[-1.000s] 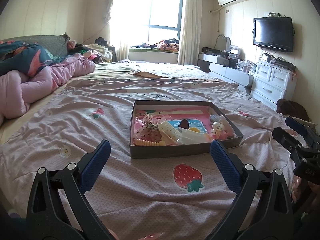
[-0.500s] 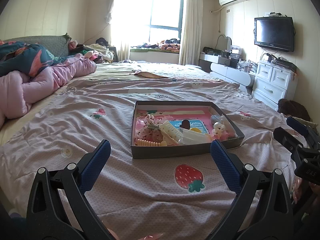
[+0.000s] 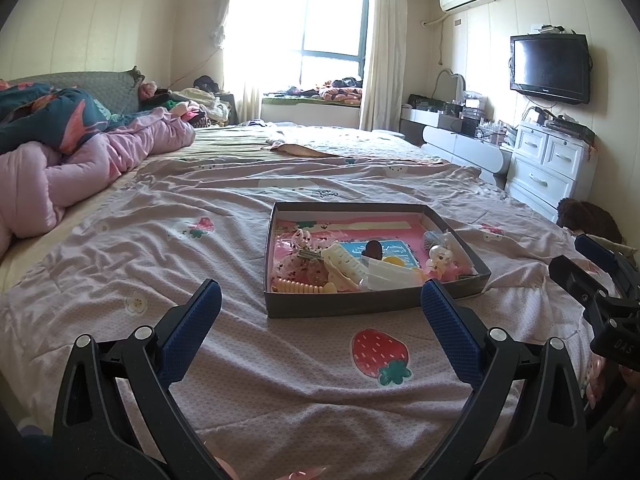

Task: Organize jewelry

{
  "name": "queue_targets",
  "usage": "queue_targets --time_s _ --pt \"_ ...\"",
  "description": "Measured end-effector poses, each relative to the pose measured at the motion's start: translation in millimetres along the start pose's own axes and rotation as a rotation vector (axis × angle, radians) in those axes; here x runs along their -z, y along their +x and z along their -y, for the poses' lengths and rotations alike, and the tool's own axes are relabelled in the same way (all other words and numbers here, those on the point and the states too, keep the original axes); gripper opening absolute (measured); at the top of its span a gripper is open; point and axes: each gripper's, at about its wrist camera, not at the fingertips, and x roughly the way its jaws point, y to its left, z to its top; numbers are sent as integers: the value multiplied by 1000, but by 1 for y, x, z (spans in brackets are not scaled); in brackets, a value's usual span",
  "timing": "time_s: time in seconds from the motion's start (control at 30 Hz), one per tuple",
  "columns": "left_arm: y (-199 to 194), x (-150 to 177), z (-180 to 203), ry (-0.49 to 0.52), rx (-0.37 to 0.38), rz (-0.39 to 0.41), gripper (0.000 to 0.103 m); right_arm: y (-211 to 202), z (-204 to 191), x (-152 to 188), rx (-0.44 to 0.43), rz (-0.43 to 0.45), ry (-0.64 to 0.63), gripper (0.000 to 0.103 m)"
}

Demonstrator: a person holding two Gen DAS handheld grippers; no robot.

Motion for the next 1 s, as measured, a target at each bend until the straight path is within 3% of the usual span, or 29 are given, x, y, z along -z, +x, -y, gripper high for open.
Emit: queue_targets --time_s 1.0 --pt "-1 -1 -9 -5 -2 -6 92 -2 0 -2 -1 5 -12 96"
